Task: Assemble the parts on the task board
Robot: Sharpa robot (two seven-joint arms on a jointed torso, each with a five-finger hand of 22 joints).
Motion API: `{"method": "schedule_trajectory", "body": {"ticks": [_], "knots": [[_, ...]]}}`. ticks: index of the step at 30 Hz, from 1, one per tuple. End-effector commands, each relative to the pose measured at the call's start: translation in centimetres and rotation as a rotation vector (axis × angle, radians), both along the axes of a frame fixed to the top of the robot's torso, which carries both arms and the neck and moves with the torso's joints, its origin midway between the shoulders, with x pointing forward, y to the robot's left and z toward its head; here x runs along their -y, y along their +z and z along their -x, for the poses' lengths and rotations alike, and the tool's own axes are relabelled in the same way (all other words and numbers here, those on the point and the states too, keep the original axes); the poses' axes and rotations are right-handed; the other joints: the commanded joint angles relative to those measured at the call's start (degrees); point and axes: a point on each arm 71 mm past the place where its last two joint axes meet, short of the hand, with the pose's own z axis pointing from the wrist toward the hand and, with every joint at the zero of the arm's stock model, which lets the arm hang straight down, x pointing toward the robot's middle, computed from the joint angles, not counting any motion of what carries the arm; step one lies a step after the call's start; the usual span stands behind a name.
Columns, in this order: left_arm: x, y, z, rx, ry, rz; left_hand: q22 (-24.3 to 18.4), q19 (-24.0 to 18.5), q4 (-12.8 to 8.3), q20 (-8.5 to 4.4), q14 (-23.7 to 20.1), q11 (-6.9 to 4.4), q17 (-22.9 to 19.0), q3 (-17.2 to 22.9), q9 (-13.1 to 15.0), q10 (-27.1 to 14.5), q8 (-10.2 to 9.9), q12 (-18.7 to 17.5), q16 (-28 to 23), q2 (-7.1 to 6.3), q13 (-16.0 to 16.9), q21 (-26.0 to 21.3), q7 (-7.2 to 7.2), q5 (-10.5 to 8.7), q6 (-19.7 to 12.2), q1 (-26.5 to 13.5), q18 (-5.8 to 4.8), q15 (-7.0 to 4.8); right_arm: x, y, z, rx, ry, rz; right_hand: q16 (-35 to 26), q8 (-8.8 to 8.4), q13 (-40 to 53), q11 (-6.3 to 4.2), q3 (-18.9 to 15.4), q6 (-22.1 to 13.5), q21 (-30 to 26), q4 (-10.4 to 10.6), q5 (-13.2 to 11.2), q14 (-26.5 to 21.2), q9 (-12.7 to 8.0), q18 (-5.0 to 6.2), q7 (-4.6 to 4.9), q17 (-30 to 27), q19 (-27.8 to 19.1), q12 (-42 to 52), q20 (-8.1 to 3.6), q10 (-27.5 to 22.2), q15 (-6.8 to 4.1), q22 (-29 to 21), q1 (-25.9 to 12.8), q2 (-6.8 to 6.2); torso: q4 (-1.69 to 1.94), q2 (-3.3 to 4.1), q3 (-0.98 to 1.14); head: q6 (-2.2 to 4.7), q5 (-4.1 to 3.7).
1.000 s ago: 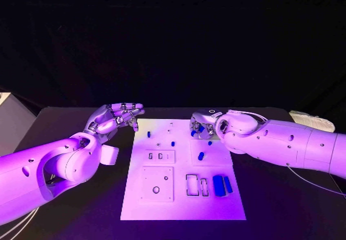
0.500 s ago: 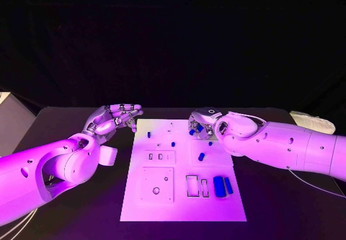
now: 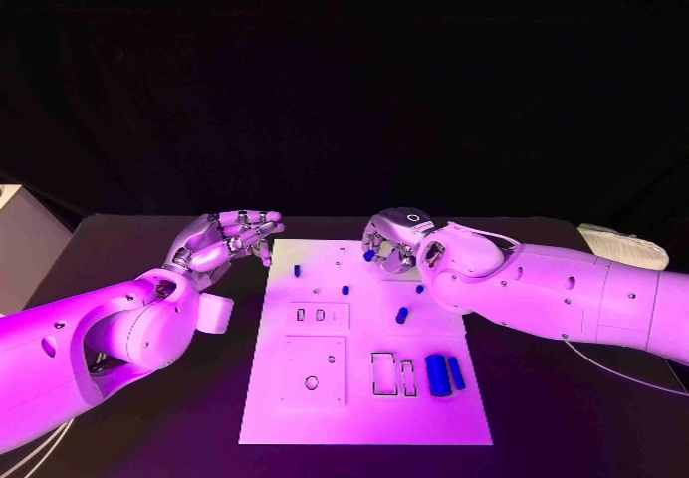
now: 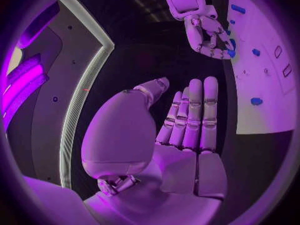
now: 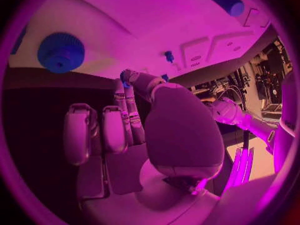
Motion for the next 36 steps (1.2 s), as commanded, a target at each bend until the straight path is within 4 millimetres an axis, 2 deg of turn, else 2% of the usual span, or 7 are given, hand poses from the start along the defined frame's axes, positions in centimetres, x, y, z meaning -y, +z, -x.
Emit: {"method": "schedule_trajectory", "body": {"ticks": [1,4,9,12,19,31,36], "knots": [[0.3,0.2,0.0,0.006,-0.019,0.007,0.09,-0.33,0.12,-0.08,-0.51,0.29,0.08,0.35,0.04,-0.21,0.18,-0.27,0.39,0.12,-0.02,0.19,0.21,-0.27,-0.21,-0.21,0.83,0.0,-0.4,0.4,-0.4,0.04,-0.046,-0.019,0.28,0.31,0.98,-2.0,0.13,0.1,0.1,-0.21,0.07,1.42,1.89,-0.54,0.0,-0.04,-0.15,0.02,-0.38,2.28,-0.35,-0.08,0.84,1.49,0.15,0.12,-0.05,0.05,-0.08],[0.4,0.2,0.0,0.006,-0.021,0.008,0.09,-0.33,0.12,-0.08,-0.51,0.29,0.08,0.35,0.04,-0.21,0.18,-0.27,0.39,0.12,-0.02,0.19,0.21,-0.27,-0.21,-0.21,0.83,0.0,-0.9,0.5,-0.9,0.044,-0.056,-0.018,0.28,0.31,0.98,-2.0,0.13,0.1,0.1,-0.21,0.07,1.42,1.89,-0.54,0.0,-0.04,-0.15,0.02,-0.38,2.28,-0.35,-0.08,0.84,1.49,0.18,0.17,-0.14,0.06,-0.09],[0.6,0.2,0.0,0.007,-0.026,0.01,0.16,-0.4,0.04,-0.07,-0.55,0.29,0.08,0.43,0.04,-0.22,0.19,-0.28,0.45,0.13,-0.02,0.31,0.2,-0.28,-0.23,-0.12,0.83,0.0,-1.5,0.3,-1.7,0.046,-0.076,-0.02,0.27,0.35,1.01,-2.0,0.15,0.11,0.08,-0.22,0.09,1.41,1.95,-0.53,0.0,-0.09,-0.17,-0.01,-0.39,2.28,-0.35,-0.1,0.77,1.5,0.36,0.34,-0.11,0.15,-0.06],[0.7,0.2,0.0,0.007,-0.028,0.011,0.16,-0.4,0.04,-0.07,-0.55,0.29,0.08,0.43,0.04,-0.22,0.19,-0.28,0.45,0.13,-0.02,0.31,0.2,-0.28,-0.23,-0.12,0.83,0.0,-1.7,0.3,-2.0,0.046,-0.085,-0.023,0.26,0.36,1.02,-2.0,0.15,0.1,0.1,-0.23,0.07,1.41,1.98,-0.54,0.0,-0.13,-0.17,-0.02,-0.39,2.28,-0.35,-0.08,0.74,1.49,0.58,0.44,-0.25,0.05,-0.19],[0.8,0.2,0.0,0.007,-0.028,0.011,0.18,-0.43,0.04,-0.06,-0.56,0.29,0.09,0.43,0.05,-0.23,0.19,-0.28,0.47,0.13,-0.01,0.34,0.21,-0.29,-0.24,-0.14,0.84,0.0,-2.2,0.3,-2.2,0.051,-0.09,-0.031,0.26,0.36,1.02,-2.0,0.15,0.1,0.1,-0.23,0.07,1.41,1.98,-0.54,0.0,-0.13,-0.17,-0.02,-0.39,2.28,-0.35,-0.08,0.74,1.49,0.7,0.59,-0.47,0.15,-0.32],[0.8,0.2,0.0,0.007,-0.03,0.012,0.18,-0.43,0.04,-0.06,-0.56,0.29,0.09,0.43,0.05,-0.23,0.19,-0.28,0.47,0.13,-0.01,0.34,0.21,-0.29,-0.24,-0.14,0.84,0.0,-3.1,0.2,-2.3,0.039,-0.074,-0.03,0.32,0.4,1.06,-2.0,0.18,0.07,0.17,-0.28,0.06,1.42,2.07,-0.56,-0.01,-0.04,-0.14,-0.06,-0.4,2.28,-0.36,0.03,0.67,1.48,0.75,0.77,-0.43,0.08,-0.22],[0.8,0.2,0.0,0.007,-0.031,0.012,0.18,-0.43,0.04,-0.06,-0.56,0.29,0.09,0.43,0.05,-0.23,0.19,-0.28,0.47,0.13,-0.01,0.34,0.21,-0.29,-0.24,-0.14,0.84,0.0,-3.4,0.0,-2.3,0.036,-0.071,-0.03,0.32,0.4,1.06,-2.0,0.18,0.07,0.17,-0.28,0.06,1.42,2.07,-0.56,-0.01,-0.04,-0.14,-0.06,-0.4,2.28,-0.36,0.03,0.67,1.48,0.94,0.88,-0.47,0.0,-0.13]]}}
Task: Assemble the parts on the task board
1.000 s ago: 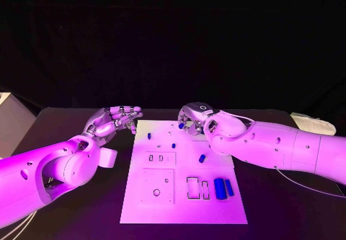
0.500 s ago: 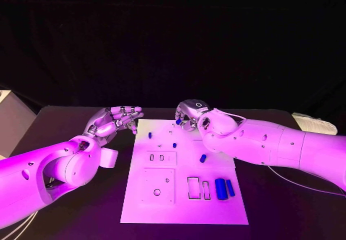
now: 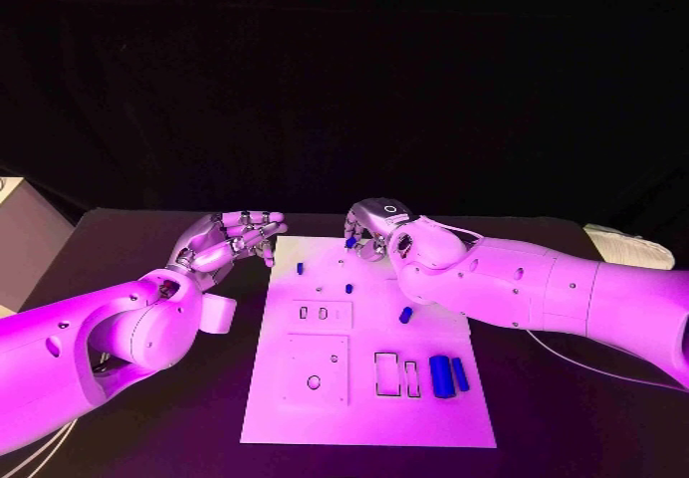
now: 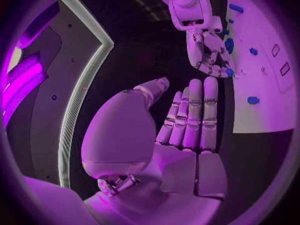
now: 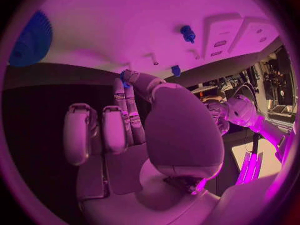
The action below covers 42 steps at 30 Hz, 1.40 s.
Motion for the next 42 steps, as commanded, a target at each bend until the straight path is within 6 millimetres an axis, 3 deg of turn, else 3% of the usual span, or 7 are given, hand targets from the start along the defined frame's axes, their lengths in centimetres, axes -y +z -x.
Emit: {"method": "schedule_trajectory", "body": {"ticks": [1,13,21,31,42], "knots": [[0.27,0.21,0.06,0.008,-0.02,0.009,0.08,-0.43,0.04,-0.06,-0.56,0.29,0.05,0.44,0.05,-0.23,0.19,-0.28,0.23,0.13,-0.01,0.35,0.2,-0.29,-0.24,-0.14,0.84,0.0,-0.2,-0.14,0.04,-0.003,0.007,0.003,0.32,0.22,0.7,-1.85,0.13,0.49,0.17,-0.04,0.4,1.42,1.3,-0.56,0.13,0.04,-0.14,0.18,-0.4,2.15,-0.37,0.05,0.87,1.28,0.2,0.11,-0.05,-0.1,0.06],[0.17,0.3,0.05,0.01,-0.017,0.008,0.08,-0.43,0.04,-0.06,-0.56,0.29,0.05,0.44,0.05,-0.23,0.19,-0.28,0.23,0.13,-0.01,0.35,0.2,-0.29,-0.24,-0.14,0.84,0.0,-0.4,-0.32,0.09,-0.014,0.011,0.007,0.36,0.29,0.77,-1.85,0.12,0.45,0.2,-0.08,0.31,1.43,1.44,-0.57,0.14,0.07,-0.14,0.12,-0.41,2.14,-0.37,0.1,0.71,1.25,-0.01,0.23,-0.09,-0.29,0.25],[0.18,0.33,0.03,0.01,-0.017,0.007,0.08,-0.43,0.04,-0.06,-0.56,0.29,0.05,0.44,0.05,-0.23,0.19,-0.28,0.23,0.13,-0.01,0.35,0.2,-0.29,-0.24,-0.14,0.84,0.0,-0.63,-0.41,0.09,-0.022,0.017,0.01,0.31,0.33,0.82,-1.84,0.11,0.41,0.14,-0.07,0.21,1.41,1.54,-0.55,0.14,-0.09,-0.19,0.07,-0.41,2.13,-0.36,0.03,0.57,1.26,0.19,0.24,-0.13,-0.33,0.16],[0.1,0.33,0.0,0.009,-0.014,0.006,0.2,-0.59,-0.04,-0.04,-0.64,0.29,0.06,0.53,0.07,-0.24,0.22,-0.28,0.35,0.13,0.0,0.57,0.19,-0.31,-0.27,-0.11,0.85,0.01,-0.64,-0.51,0.12,-0.031,0.02,0.015,0.3,0.35,0.84,-1.84,0.1,0.4,0.13,-0.07,0.18,1.4,1.58,-0.55,0.14,-0.12,-0.2,0.05,-0.41,2.13,-0.36,0.03,0.52,1.25,0.01,0.31,-0.12,-0.39,0.31],[0.02,0.32,-0.04,0.008,-0.013,0.005,0.2,-0.59,-0.04,-0.04,-0.64,0.29,0.06,0.53,0.07,-0.24,0.22,-0.28,0.35,0.13,0.0,0.57,0.19,-0.31,-0.27,-0.11,0.85,0.01,-0.5,-0.51,0.2,-0.03,0.018,0.015,0.32,0.37,0.86,-1.84,0.09,0.37,0.09,-0.07,0.15,1.4,1.63,-0.53,0.14,-0.11,-0.23,0.02,-0.41,2.1,-0.36,-0.03,0.45,1.26,0.15,0.38,-0.14,-0.49,0.31]]}}
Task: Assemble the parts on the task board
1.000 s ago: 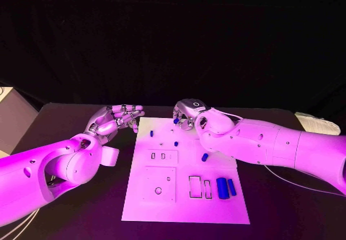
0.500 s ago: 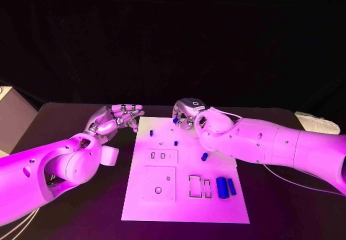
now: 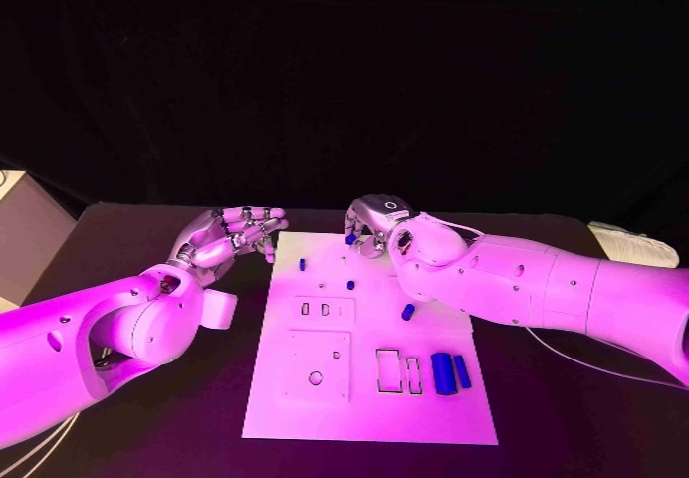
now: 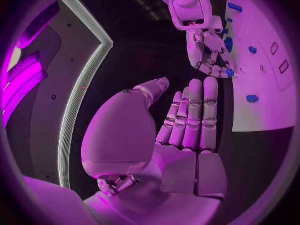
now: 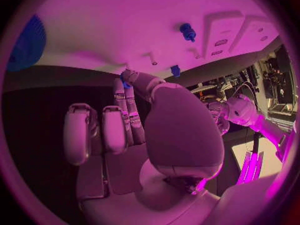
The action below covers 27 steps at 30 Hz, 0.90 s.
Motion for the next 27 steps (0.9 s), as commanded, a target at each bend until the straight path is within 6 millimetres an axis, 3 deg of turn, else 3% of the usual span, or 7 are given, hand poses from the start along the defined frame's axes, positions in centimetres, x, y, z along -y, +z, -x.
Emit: {"method": "schedule_trajectory", "body": {"ticks": [1,27], "knots": [[0.13,0.16,0.02,0.007,-0.015,0.006,0.05,-0.38,0.12,0.18,-0.23,0.29,0.09,0.38,0.07,-0.24,0.22,-0.28,0.35,0.12,0.01,0.17,0.2,-0.31,-0.27,-0.11,0.85,0.01,-0.23,-0.6,0.27,-0.027,0.016,0.023,0.33,0.38,0.56,-1.8,0.33,0.42,0.09,0.16,0.21,1.4,0.28,-0.54,-0.08,-0.04,-0.02,0.13,-0.21,2.08,-0.36,-0.07,0.29,1.11,0.0,0.05,0.01,-0.06,0.01],[-0.01,0.13,-0.04,0.006,-0.011,0.004,0.05,-0.38,0.12,0.18,-0.23,0.29,0.09,0.38,0.07,-0.24,0.22,-0.28,0.35,0.12,0.01,0.17,0.2,-0.31,-0.27,-0.11,0.85,0.01,-0.23,-0.62,0.53,-0.025,0.02,0.027,0.31,0.26,0.66,-1.66,0.25,-0.27,0.1,0.14,0.03,1.35,0.61,-0.55,0.01,-0.24,-0.08,-0.37,-0.16,1.53,-0.27,0.01,-0.27,1.02,0.02,0.14,-0.1,0.07,0.07]]}}
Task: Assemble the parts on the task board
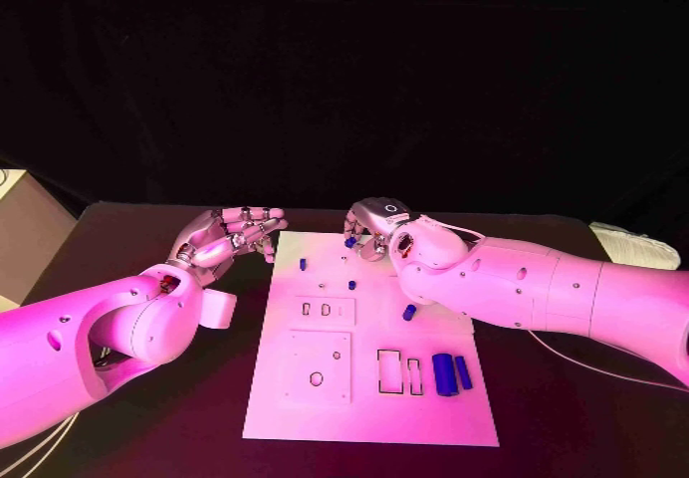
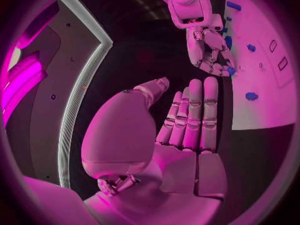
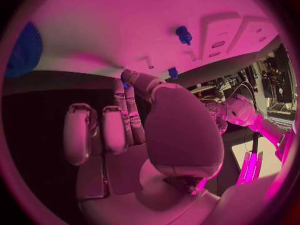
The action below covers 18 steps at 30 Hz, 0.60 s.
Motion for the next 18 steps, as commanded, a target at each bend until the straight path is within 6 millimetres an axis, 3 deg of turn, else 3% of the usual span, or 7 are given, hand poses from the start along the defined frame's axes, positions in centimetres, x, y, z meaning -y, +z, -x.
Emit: {"method": "schedule_trajectory", "body": {"ticks": [1,5,8,14,18], "knots": [[0.18,0.17,0.04,0.007,-0.016,0.006,0.06,-0.38,0.11,0.17,-0.23,0.29,0.1,0.38,0.07,-0.24,0.22,-0.28,0.36,0.13,0.01,0.17,0.19,-0.31,-0.27,-0.11,0.85,0.01,-0.13,-0.42,0.1,-0.017,0.01,0.025,0.13,0.12,0.57,-1.62,0.14,-0.39,0.09,0.02,-0.02,1.34,0.32,-0.55,0.23,-0.1,-0.09,-0.1,-0.15,1.45,-0.25,0.01,-0.01,0.69,-0.03,0.03,-0.04,0.02,0.01],[0.18,0.16,0.04,0.006,-0.016,0.006,0.06,-0.38,0.11,0.17,-0.23,0.29,0.1,0.38,0.07,-0.24,0.22,-0.28,0.36,0.13,0.01,0.18,0.19,-0.31,-0.27,-0.11,0.85,0.01,-0.1,-0.47,-0.04,-0.022,0.01,0.025,-0.35,-2.02,-0.14,-0.15,0.26,-4.4,-1.46,0.55,0.38,0.96,0.12,-0.17,1.52,-1.48,-1.16,-1.93,0.7,-2.39,0.94,-1.92,-1.75,-0.47,-0.06,0.05,-0.04,0.01,0.03],[0.17,0.15,0.03,0.005,-0.015,0.005,0.19,-0.55,0.03,0.2,-0.31,0.3,0.1,0.48,0.09,-0.27,0.24,-0.28,0.47,0.12,0.02,0.4,0.18,-0.33,-0.31,-0.09,0.86,0.01,-0.09,-0.5,-0.13,-0.025,0.009,0.027,-1.52,-3.52,-1.13,0.6,0.5,-6.87,-4.31,0.87,-0.07,0.25,-0.05,0.62,1.89,-3.92,-2.96,-1.92,1.39,-5.78,1.61,-5.54,-2.67,-1.64,-0.07,0.05,-0.03,0.0,-0.01],[0.18,0.14,0.0,0.004,-0.015,0.005,0.19,-0.55,0.03,0.2,-0.31,0.3,0.1,0.48,0.09,-0.27,0.24,-0.28,0.47,0.12,0.02,0.4,0.18,-0.33,-0.31,-0.09,0.86,0.01,-0.08,-0.59,-0.25,-0.033,0.011,0.035,-4.29,-5.09,-2.89,1.35,0.4,-9.47,-9.59,1.03,-0.98,-1.19,-0.08,1.95,2.16,-8.96,-5.91,-1.69,2.07,-10.55,2.18,-11.82,-2.98,-2.76,-0.03,0.09,-0.04,-0.12,-0.08],[0.17,0.13,0.0,0.004,-0.015,0.004,0.19,-0.55,0.03,0.2,-0.31,0.3,0.1,0.48,0.09,-0.27,0.24,-0.28,0.47,0.12,0.02,0.4,0.18,-0.33,-0.31,-0.09,0.86,0.01,-0.02,-0.61,-0.26,-0.035,0.011,0.037,-4.82,-5.46,-3.21,1.45,0.07,-10.04,-10.88,1.02,-1.1,-1.39,-0.12,2.23,2.2,-9.86,-6.52,-1.57,2.16,-11.38,2.24,-13.26,-2.9,-2.92,0.0,0.07,-0.03,-0.14,-0.13]]}}
